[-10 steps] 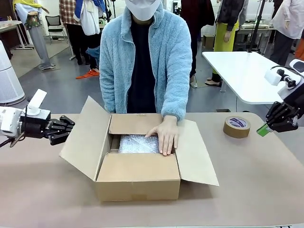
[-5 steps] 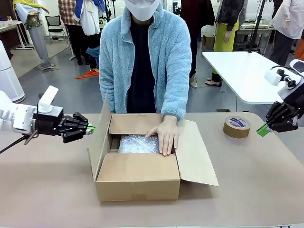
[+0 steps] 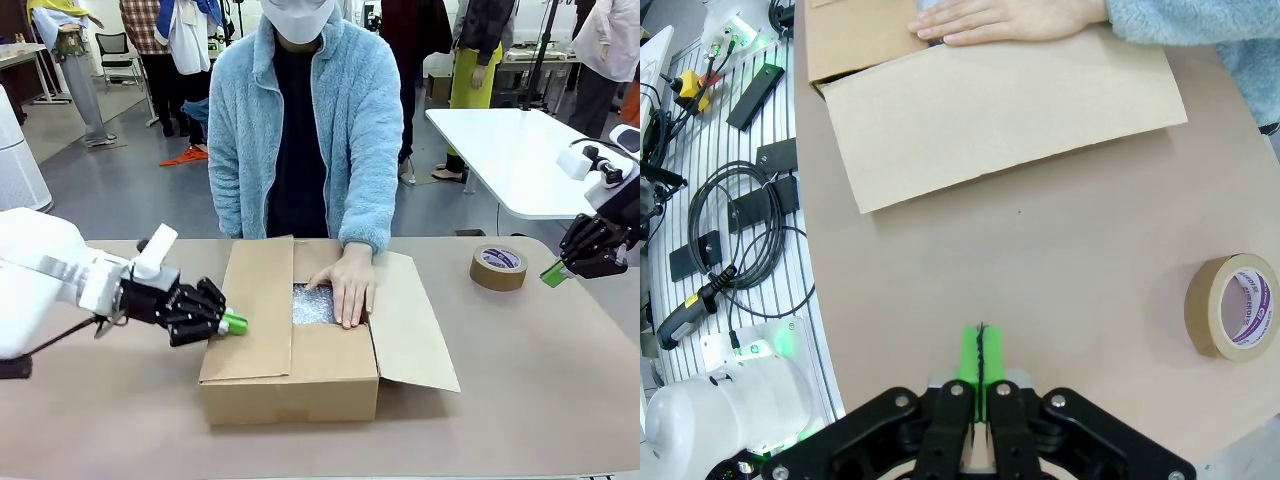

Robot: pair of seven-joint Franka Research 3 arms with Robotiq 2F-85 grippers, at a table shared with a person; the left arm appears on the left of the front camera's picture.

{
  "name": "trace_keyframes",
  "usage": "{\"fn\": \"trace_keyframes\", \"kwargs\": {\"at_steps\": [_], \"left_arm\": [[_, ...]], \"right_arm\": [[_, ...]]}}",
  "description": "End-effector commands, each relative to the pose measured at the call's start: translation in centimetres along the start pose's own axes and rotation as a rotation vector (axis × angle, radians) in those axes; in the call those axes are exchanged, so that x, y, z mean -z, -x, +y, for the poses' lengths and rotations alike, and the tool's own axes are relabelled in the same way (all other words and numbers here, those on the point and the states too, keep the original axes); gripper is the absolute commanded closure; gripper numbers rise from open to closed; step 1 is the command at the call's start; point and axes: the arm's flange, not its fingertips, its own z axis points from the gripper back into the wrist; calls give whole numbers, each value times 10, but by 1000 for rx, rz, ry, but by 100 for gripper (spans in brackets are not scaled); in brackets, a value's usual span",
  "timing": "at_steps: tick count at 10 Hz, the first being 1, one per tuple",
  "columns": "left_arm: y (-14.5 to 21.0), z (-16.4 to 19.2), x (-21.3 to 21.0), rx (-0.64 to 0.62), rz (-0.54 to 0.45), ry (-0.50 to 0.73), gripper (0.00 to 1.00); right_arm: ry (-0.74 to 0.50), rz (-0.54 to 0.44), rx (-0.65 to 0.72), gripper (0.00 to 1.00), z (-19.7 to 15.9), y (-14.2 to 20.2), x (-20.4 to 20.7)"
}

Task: Wrap the clocks to prevent damage.
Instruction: Push the right (or left) flap of the Package Box to close it.

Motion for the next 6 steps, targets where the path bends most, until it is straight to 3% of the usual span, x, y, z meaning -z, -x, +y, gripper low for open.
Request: {"fn": "trace_keyframes", "kwargs": {"at_steps": [1, 6], "left_arm": [[32, -6, 8, 35, 34, -10, 100], [13, 11, -22, 78, -16, -138, 100]], "right_arm": [[5, -9, -3, 99, 0, 0, 0], [5, -9, -3, 99, 0, 0, 0]]}}
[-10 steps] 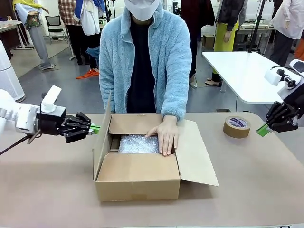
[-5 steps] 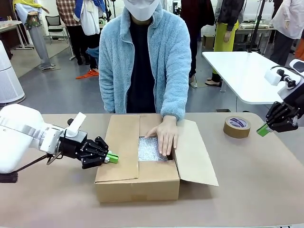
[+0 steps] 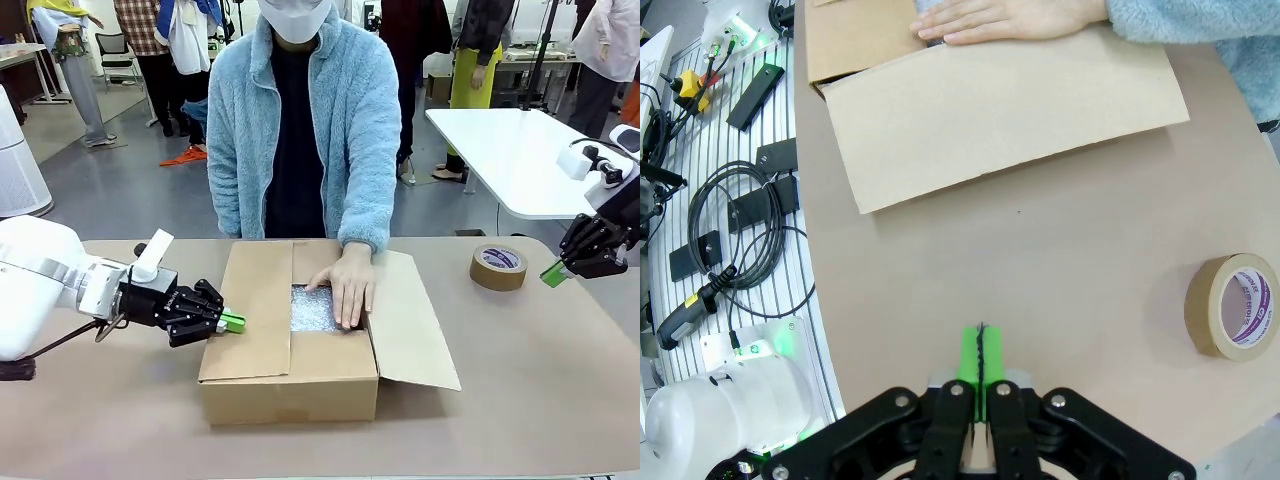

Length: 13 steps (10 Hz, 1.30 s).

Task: Wrap the clocks to prevent damage.
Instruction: Push the right (or left) flap of the Package Box to close it.

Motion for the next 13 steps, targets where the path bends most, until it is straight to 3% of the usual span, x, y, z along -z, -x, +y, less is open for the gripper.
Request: {"fn": "trace_keyframes", "kwargs": {"at_steps": [1, 6, 7, 13], "left_arm": [[10, 9, -14, 63, 6, -113, 100], [15, 10, -27, 4, 37, -173, 100], [6, 14, -24, -14, 4, -101, 100], [6, 14, -24, -14, 4, -101, 100]], "right_arm": [[5, -9, -3, 99, 0, 0, 0], [5, -9, -3, 99, 0, 0, 0], [5, -9, -3, 99, 0, 0, 0], [5, -9, -3, 99, 0, 0, 0]]}}
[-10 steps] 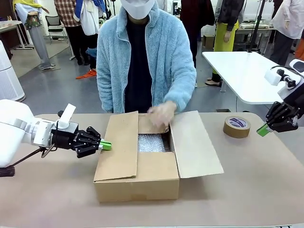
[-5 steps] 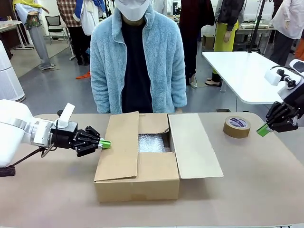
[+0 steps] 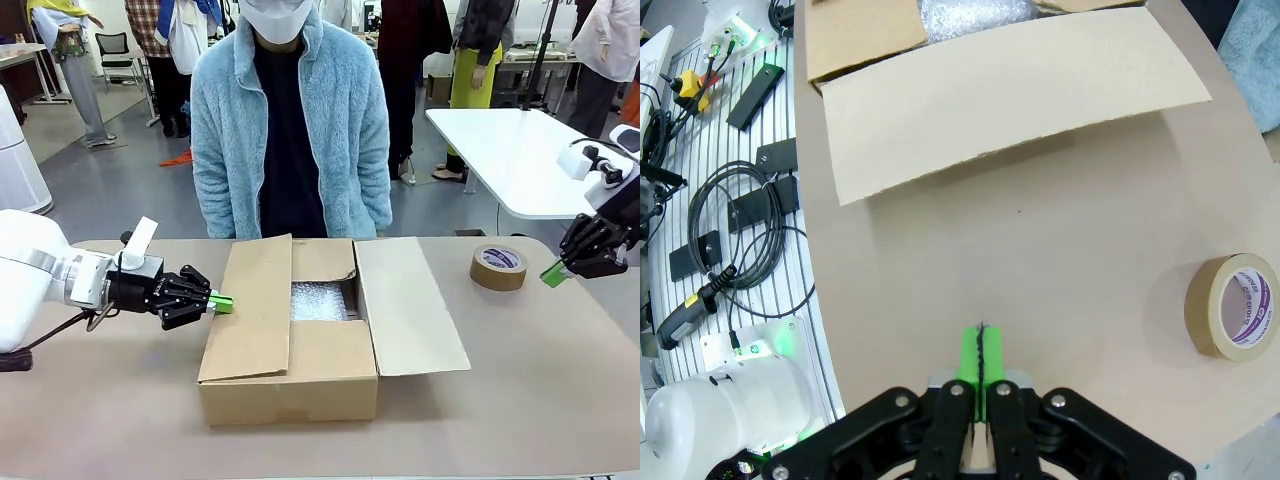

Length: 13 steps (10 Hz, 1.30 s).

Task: Wrap the clocks to prevent damage.
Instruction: Push the right (or left) flap of the Package Box to close it, then push the left (or right) flap of the Package Box to close it.

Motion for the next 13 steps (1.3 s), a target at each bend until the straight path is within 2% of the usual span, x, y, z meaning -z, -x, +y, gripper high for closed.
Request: {"fn": "trace_keyframes", "kwargs": {"at_steps": [1, 13], "left_arm": [[2, -1, 0, 8, 7, -4, 100], [2, -1, 0, 8, 7, -4, 100]], "right_arm": [[5, -9, -3, 99, 0, 0, 0], [0, 0, 0, 99, 0, 0, 0]]}}
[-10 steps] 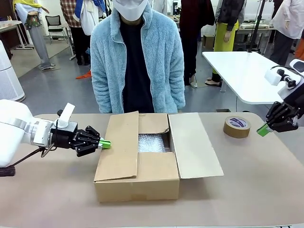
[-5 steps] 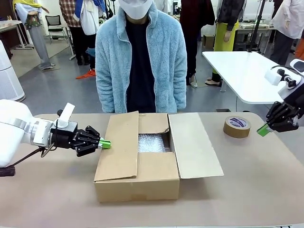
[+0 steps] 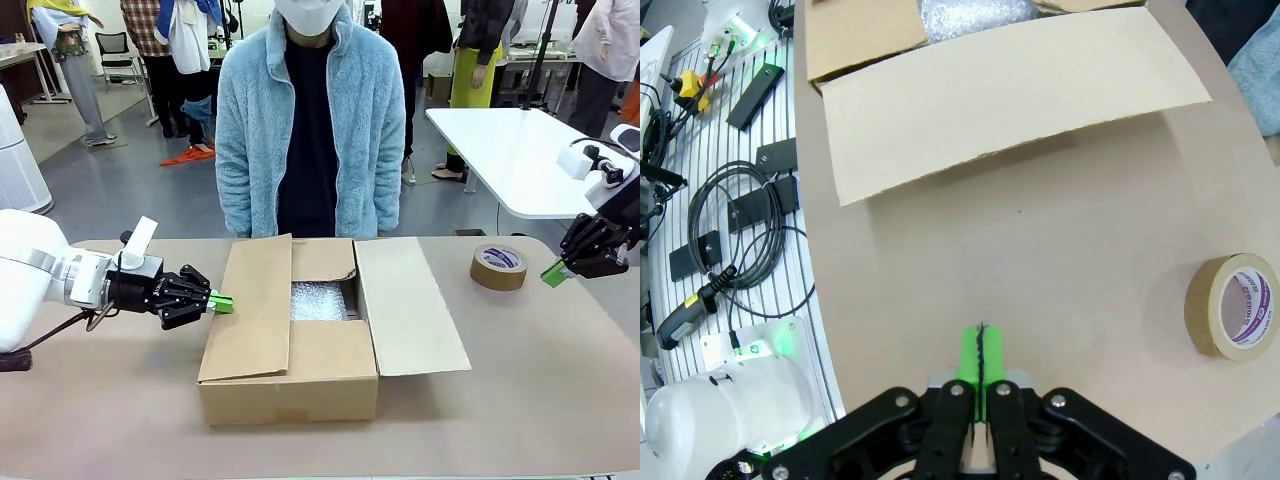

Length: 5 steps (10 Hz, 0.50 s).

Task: Wrap the clocks to prevent damage.
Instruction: Push the left (or right) flap of the Package Box to close it.

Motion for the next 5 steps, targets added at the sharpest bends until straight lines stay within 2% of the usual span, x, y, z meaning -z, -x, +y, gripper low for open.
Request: {"fn": "trace_keyframes", "kwargs": {"at_steps": [1, 2, 5], "left_arm": [[2, -1, 0, 8, 7, -4, 100], [2, -1, 0, 8, 7, -4, 100], [2, -1, 0, 8, 7, -4, 100]], "right_arm": [[-155, -65, -173, 99, -9, 15, 20], [-148, -90, -171, 99, -26, 19, 41], [-117, -80, -49, 99, -54, 16, 107]]}}
